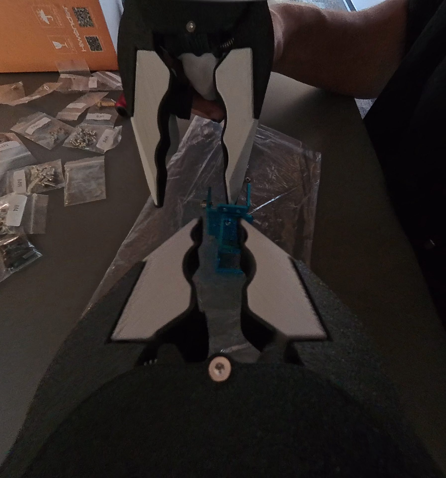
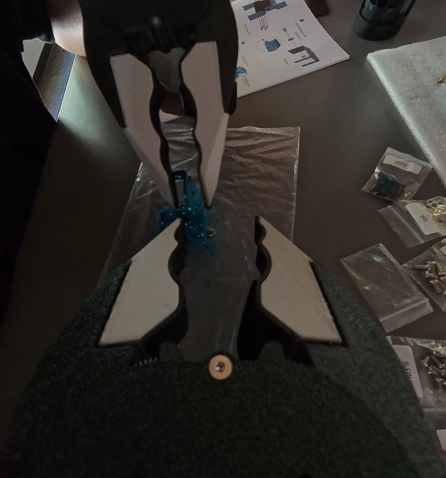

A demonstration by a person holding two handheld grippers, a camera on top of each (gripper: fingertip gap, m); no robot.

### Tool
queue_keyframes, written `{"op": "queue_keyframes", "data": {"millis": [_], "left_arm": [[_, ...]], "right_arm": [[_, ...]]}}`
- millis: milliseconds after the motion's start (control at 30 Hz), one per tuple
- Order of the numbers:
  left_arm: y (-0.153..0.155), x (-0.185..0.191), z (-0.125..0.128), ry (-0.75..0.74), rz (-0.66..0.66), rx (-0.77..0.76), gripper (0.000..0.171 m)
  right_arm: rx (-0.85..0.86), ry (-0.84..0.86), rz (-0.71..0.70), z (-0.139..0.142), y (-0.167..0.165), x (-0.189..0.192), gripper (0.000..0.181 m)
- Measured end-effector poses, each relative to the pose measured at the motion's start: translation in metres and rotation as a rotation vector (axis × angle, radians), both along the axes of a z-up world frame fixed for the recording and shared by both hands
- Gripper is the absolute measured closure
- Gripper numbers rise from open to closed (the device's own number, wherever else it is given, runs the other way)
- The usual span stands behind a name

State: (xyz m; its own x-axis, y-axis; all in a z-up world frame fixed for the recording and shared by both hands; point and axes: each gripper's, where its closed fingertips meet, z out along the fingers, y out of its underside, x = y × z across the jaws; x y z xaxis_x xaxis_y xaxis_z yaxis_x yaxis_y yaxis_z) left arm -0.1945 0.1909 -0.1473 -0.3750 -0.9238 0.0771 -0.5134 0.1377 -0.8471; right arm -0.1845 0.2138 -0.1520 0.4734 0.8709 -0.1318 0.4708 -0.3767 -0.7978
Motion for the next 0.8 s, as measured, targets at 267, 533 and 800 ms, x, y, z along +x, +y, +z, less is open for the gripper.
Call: {"op": "queue_keyframes", "data": {"millis": [267,533,800], "left_arm": [[-0.005,0.003,0.011,-0.026,-0.046,-0.003,0.116],[-0.015,0.015,-0.002,0.011,-0.088,0.04,0.123],[-0.014,0.016,-0.005,-0.009,-0.059,0.052,0.134]], "right_arm": [[-0.013,0.003,-0.004,-0.003,-0.002,0.001,0.128],[-0.017,0.009,0.002,-0.003,-0.002,0.0,0.129],[-0.016,0.026,-0.023,0.0,0.001,0.006,0.129]]}}
